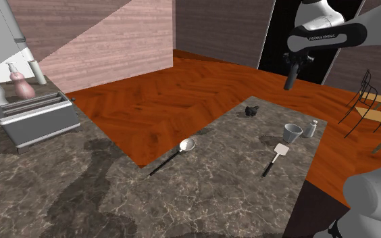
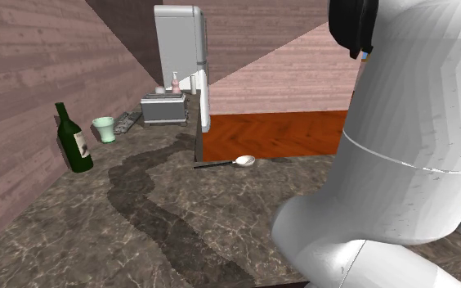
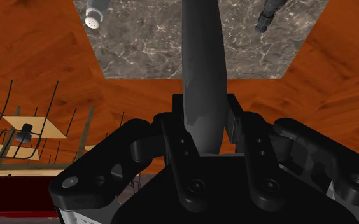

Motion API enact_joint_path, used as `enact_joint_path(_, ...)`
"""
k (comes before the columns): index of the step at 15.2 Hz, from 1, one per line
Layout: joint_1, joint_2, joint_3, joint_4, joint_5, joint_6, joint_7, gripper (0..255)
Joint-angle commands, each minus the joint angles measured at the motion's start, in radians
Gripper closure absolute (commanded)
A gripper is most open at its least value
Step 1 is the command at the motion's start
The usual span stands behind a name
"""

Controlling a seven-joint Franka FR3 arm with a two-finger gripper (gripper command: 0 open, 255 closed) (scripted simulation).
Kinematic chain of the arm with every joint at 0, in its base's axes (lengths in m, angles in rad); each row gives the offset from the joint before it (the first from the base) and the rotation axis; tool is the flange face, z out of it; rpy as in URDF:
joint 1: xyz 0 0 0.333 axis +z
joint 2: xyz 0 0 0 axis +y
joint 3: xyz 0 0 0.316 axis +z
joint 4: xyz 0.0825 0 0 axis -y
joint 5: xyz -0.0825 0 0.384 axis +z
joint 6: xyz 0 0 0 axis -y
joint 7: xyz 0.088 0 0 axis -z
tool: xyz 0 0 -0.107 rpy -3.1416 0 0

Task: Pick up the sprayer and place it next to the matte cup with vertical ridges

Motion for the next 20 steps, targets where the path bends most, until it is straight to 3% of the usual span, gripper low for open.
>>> enact_joint_path(1,-0.003,0.003,-0.003,-0.018,-0.005,0.023,0.005,255)
enact_joint_path(20,-0.011,0.04,-0.01,-0.22,-0.095,0.238,0.132,255)
